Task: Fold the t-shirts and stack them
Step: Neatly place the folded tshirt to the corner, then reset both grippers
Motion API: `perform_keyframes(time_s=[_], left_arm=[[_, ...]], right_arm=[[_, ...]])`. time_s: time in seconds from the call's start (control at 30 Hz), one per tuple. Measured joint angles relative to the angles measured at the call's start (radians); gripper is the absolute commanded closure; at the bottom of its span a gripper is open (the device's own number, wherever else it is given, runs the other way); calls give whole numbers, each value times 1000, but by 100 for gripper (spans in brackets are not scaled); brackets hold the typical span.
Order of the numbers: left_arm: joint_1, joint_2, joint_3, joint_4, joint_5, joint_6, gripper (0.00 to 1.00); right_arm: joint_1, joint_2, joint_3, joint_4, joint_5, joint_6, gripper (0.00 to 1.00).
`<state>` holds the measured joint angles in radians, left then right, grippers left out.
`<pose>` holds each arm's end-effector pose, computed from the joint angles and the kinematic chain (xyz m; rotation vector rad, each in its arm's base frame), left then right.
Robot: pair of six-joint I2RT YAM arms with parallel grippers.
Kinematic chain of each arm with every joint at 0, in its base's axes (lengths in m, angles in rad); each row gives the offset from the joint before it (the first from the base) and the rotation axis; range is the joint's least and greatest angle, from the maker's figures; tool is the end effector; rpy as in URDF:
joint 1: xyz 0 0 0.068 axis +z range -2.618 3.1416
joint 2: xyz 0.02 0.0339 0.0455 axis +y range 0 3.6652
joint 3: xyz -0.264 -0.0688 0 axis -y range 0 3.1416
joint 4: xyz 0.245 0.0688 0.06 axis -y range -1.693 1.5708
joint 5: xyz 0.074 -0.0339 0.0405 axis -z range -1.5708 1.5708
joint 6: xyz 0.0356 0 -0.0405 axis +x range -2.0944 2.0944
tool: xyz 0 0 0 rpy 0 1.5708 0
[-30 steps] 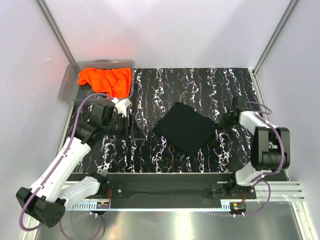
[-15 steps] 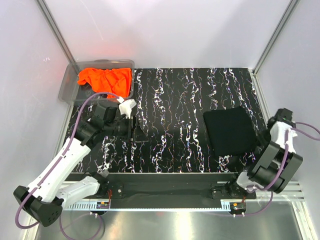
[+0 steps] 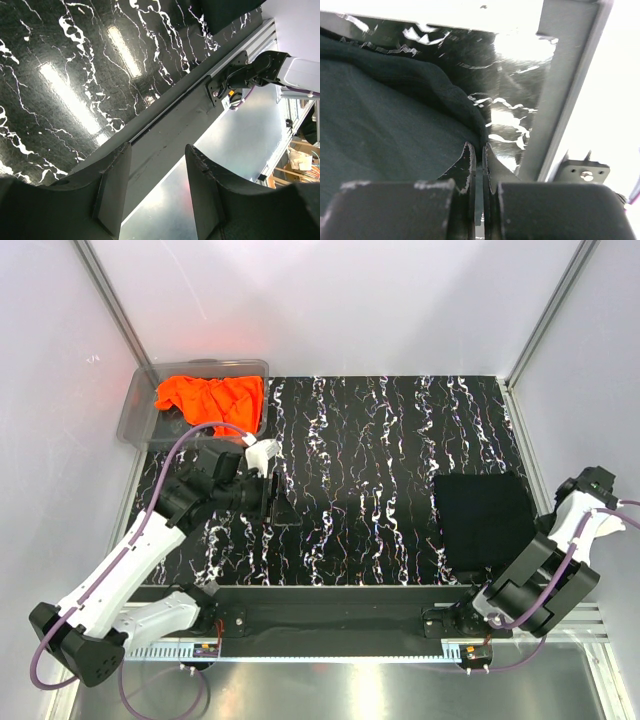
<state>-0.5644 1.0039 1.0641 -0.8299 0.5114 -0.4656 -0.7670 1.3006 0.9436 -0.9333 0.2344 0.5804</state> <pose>0.1551 -0.1188 0.3377 0.3954 2.4558 -1.0781 0.1600 -0.1657 0.2341 1.8224 2.2066 -0.3731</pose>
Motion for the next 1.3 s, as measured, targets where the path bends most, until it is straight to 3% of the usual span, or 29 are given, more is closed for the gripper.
perform_keyframes(time_s=[0.27, 0.43, 0.5, 0.53, 0.63, 0.8, 0.93, 1.07, 1.2, 1.3], left_arm=[[-13, 0, 3, 5, 0, 6, 48], [-21, 0, 3, 5, 0, 11, 48], [-24, 0, 3, 5, 0, 14, 48], [-26, 0, 3, 5, 0, 15, 48], [-27, 0, 3, 7, 0, 17, 48], [-30, 0, 3, 8, 1, 17, 48], [-30, 0, 3, 9, 1, 13, 46], [-7, -23, -30, 30, 6, -15, 45], [51, -89, -134, 67, 23, -85, 43], [77, -168, -232, 97, 25, -165, 40]], right_arm=[[-28, 0, 22, -41, 64, 0, 100], [-34, 0, 23, -47, 77, 0, 77], [-34, 0, 23, -51, 84, -1, 74], [-34, 0, 23, -52, 89, -2, 64], [-35, 0, 37, -57, 89, -18, 54], [34, -1, 137, -64, 42, -34, 47], [307, -24, 232, -53, 0, -7, 45], [719, -43, 277, 6, -77, 67, 42], [1086, -40, 238, 104, -193, 162, 37], [1290, -53, 134, 216, -260, 245, 34]])
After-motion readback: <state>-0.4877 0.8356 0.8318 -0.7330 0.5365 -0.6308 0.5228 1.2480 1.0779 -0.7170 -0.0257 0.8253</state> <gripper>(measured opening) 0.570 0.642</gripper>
